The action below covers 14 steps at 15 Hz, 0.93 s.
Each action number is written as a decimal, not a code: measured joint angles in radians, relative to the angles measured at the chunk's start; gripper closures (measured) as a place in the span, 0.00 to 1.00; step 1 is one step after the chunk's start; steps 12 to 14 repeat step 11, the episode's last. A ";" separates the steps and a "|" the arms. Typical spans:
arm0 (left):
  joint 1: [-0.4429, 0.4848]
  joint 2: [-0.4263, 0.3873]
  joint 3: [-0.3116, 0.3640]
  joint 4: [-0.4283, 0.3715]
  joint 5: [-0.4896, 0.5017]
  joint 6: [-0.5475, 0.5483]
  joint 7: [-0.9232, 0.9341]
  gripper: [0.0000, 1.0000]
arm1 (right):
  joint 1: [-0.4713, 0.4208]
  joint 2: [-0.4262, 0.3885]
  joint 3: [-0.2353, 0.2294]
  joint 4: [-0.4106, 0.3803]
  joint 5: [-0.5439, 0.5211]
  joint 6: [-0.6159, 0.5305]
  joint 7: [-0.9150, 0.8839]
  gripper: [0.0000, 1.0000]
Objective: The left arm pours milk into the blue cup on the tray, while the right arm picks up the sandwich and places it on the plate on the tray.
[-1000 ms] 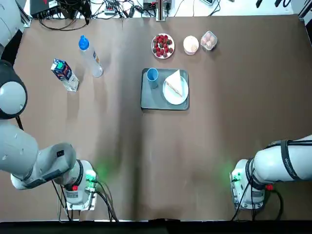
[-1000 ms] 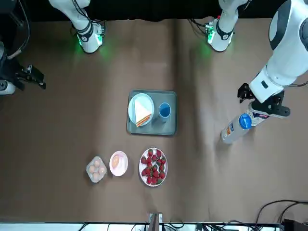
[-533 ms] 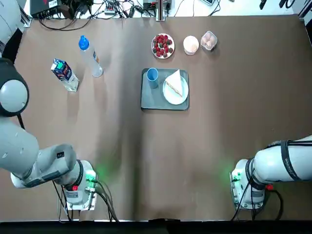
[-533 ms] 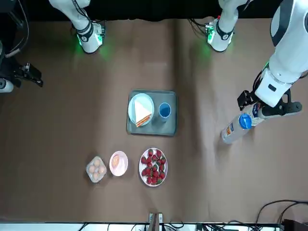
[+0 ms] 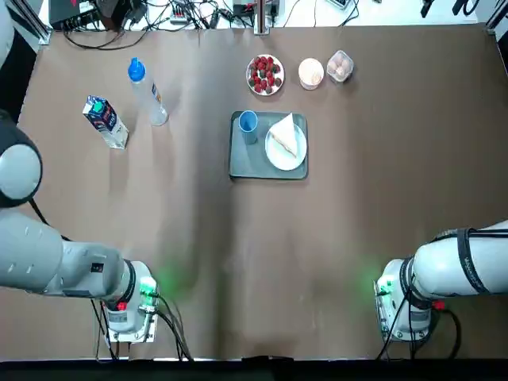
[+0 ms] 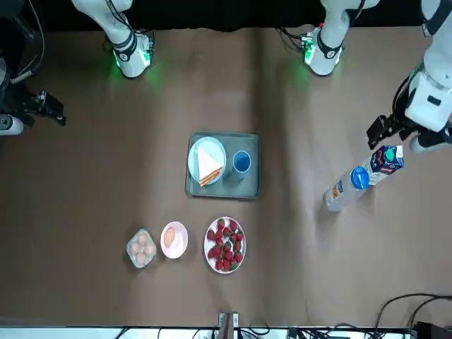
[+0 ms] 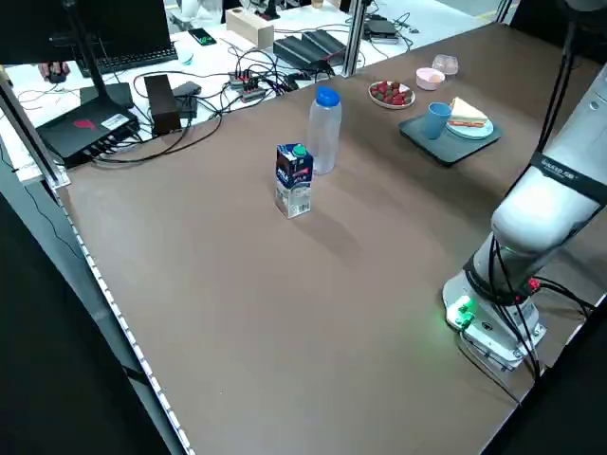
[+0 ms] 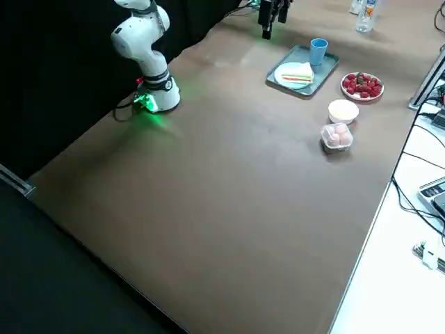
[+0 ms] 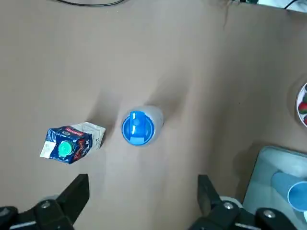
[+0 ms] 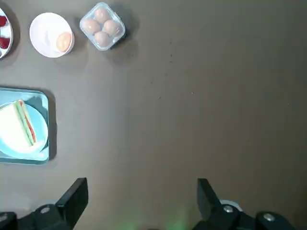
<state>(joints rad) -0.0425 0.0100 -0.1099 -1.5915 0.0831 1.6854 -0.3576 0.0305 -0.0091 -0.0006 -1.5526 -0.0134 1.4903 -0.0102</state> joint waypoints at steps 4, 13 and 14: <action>-0.004 -0.019 0.000 -0.028 0.000 0.000 0.018 0.00 | 0.000 0.000 0.000 -0.001 0.001 -0.001 0.000 0.00; -0.008 -0.019 0.000 -0.034 0.000 -0.048 0.110 0.00 | 0.000 0.000 -0.001 -0.001 0.002 -0.001 0.000 0.00; -0.008 -0.019 0.000 -0.034 0.000 -0.048 0.110 0.00 | 0.000 0.000 -0.001 -0.001 0.002 -0.001 0.000 0.00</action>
